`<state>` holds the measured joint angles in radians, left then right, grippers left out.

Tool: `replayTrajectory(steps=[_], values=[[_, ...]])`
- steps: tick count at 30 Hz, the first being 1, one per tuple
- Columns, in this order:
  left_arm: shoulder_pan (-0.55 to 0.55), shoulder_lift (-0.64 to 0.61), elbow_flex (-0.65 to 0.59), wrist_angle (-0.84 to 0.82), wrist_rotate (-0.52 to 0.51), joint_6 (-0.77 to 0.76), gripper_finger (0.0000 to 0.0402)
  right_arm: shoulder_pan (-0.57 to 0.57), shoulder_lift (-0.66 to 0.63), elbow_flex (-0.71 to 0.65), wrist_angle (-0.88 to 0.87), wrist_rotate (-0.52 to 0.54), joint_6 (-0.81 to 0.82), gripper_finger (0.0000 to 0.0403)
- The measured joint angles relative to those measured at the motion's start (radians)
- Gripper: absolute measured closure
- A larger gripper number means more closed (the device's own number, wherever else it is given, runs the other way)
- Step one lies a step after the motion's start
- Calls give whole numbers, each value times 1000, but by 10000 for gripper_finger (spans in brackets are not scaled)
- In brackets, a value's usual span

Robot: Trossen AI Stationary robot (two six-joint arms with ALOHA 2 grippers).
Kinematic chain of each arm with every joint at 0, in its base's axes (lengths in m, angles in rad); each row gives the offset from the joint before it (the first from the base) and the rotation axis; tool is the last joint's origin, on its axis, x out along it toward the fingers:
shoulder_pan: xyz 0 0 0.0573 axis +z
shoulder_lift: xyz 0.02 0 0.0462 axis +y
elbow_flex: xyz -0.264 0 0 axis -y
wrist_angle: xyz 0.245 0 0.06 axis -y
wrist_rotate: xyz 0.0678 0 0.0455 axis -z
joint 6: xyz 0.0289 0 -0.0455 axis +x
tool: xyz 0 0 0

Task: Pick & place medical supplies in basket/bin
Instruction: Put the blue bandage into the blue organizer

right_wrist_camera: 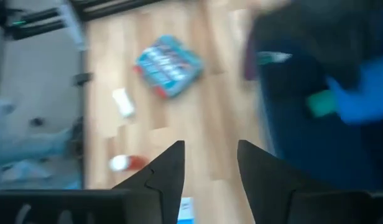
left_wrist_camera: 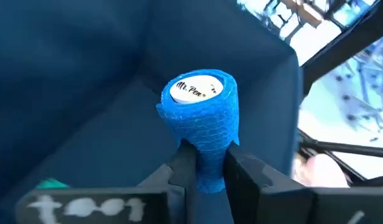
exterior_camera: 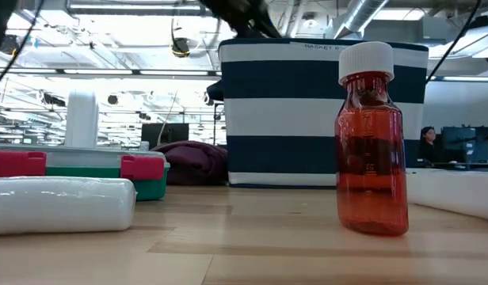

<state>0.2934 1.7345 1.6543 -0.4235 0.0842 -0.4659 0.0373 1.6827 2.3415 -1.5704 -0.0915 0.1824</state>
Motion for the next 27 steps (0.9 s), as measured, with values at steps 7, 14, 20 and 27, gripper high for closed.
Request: replayTrajectory(steps=[7, 14, 20, 27], values=[[41, 148, 0, 102, 88, -13, 353, 120, 4, 0, 0, -20, 3, 279], [72, 186, 0, 96, 83, 18, 337, 199, 16, -1, 0, -15, 3, 280], [80, 185, 0, 123, 87, 112, 320, 235, 28, -1, 0, -13, 3, 280], [80, 184, 0, 124, 87, 121, 262, 245, 26, -1, 0, -12, 40, 280]])
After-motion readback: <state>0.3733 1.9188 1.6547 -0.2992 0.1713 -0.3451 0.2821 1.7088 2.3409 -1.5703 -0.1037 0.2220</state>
